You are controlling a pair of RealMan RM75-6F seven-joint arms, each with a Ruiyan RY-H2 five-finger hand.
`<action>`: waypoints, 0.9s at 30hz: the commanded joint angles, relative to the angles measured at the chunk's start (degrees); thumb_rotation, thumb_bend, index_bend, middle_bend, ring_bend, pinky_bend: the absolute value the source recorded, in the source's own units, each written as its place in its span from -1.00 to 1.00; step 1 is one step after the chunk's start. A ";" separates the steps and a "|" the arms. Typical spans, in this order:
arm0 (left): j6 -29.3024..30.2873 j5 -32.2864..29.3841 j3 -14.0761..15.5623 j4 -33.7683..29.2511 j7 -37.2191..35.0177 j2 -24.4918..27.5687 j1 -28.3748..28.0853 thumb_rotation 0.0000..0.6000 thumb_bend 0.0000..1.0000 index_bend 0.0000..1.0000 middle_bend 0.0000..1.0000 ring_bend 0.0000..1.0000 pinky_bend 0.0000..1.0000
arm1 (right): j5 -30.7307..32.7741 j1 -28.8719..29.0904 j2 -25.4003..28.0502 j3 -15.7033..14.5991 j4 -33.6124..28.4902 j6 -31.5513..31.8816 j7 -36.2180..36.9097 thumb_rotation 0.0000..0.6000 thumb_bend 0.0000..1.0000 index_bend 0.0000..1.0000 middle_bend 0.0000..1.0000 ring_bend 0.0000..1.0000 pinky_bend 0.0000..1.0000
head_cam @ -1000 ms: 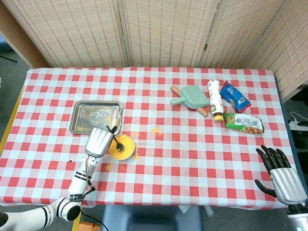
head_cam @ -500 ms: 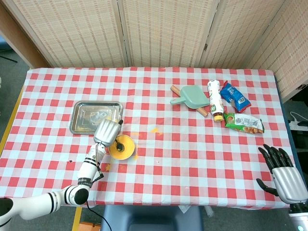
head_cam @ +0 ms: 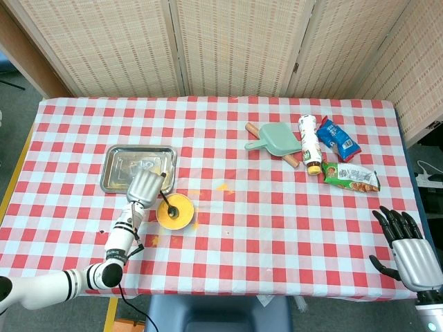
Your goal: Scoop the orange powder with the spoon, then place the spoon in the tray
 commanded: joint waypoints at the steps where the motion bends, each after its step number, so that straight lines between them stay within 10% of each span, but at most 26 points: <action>1: 0.51 -2.72 1.43 -1.88 0.92 2.07 -0.58 1.00 0.31 -0.31 1.00 1.00 1.00 | -0.09 -0.06 -0.01 -0.04 -0.02 0.11 0.00 1.00 -0.63 -1.00 -1.00 -1.00 -1.00; 27: 7.18 4.94 8.52 -4.25 -5.95 4.90 0.45 1.00 0.30 -0.46 1.00 1.00 1.00 | -1.69 -0.50 -0.20 -0.69 -0.33 0.94 -0.77 1.00 -0.63 -1.00 -1.00 -1.00 -1.00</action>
